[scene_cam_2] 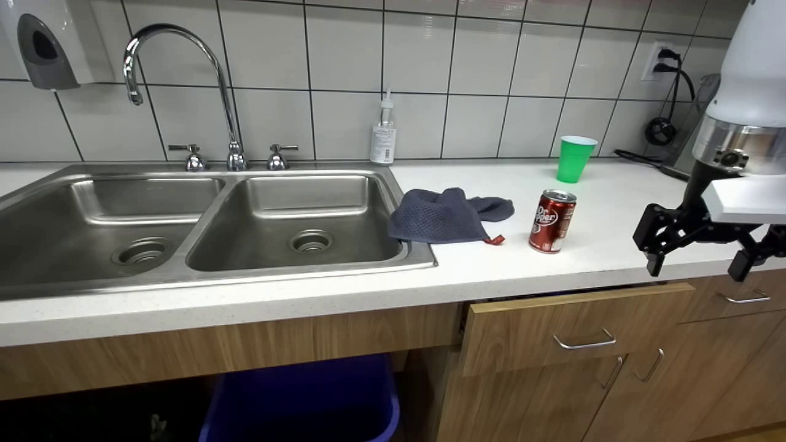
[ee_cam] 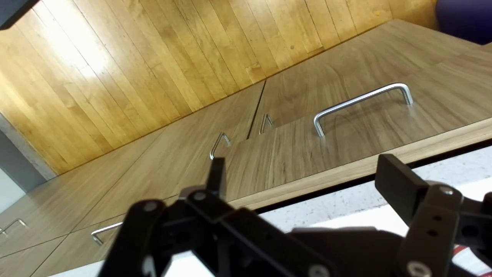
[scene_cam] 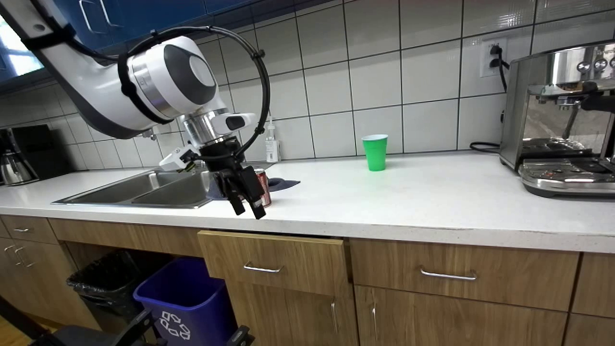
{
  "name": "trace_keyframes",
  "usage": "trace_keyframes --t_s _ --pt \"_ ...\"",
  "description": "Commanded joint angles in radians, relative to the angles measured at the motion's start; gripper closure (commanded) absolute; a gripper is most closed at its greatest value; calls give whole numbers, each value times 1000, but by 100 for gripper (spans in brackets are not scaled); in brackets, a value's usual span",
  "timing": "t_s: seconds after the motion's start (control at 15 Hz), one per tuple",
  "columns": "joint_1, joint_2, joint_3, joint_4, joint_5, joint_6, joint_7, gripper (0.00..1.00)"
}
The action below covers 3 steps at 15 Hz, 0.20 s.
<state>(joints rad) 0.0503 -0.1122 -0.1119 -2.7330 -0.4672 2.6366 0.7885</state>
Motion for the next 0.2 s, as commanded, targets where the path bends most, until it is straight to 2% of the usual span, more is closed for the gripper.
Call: trace_keyframes --t_s 0.0,0.13 --pt "-54 -1 56 0 14 0 -11 0" --pt "-54 -1 56 -1 14 0 -11 0"
